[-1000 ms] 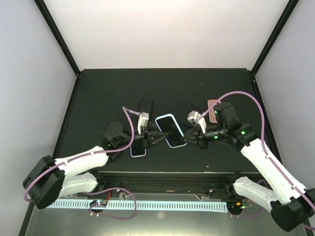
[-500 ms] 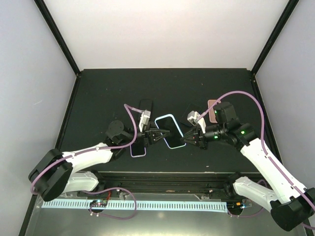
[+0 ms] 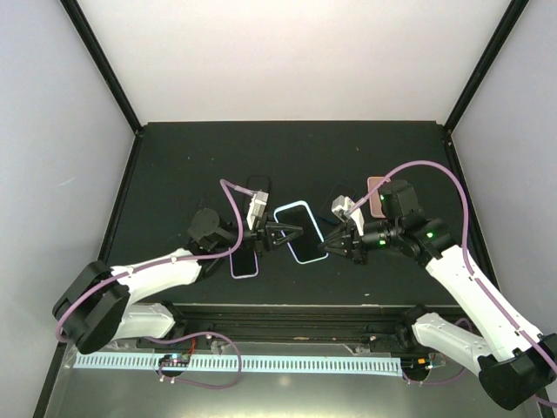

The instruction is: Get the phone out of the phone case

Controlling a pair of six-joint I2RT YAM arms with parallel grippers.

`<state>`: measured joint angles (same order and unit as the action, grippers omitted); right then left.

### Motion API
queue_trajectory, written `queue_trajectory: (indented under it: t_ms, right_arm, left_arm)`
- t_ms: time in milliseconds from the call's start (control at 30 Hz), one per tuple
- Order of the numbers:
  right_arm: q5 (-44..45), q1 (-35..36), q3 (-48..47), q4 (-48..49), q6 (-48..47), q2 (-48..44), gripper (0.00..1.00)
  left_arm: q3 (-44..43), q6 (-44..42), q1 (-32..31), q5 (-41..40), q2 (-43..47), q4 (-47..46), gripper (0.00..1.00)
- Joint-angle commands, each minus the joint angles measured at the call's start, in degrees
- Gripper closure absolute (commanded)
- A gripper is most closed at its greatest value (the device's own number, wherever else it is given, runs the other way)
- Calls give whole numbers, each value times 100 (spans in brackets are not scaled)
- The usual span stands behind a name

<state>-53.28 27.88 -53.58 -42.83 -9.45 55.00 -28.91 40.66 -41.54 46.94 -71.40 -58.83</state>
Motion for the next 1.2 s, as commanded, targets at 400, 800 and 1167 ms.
queue_trajectory:
  t_ms: [400, 800, 1167]
  right_arm:
    - [204, 7, -867, -1117, -1943, 152, 44]
    - [292, 33, -1054, -1523, -2720, 20, 49]
    - [64, 63, -948, -1462, -2673, 255, 54]
  left_arm:
    - [-2217, -1412, 426, 840, 612, 4514, 98]
    - [-2522, -88, 766, 2628, -470, 2978, 98]
    - [-2324, -227, 784, 2592, -400, 2914, 98]
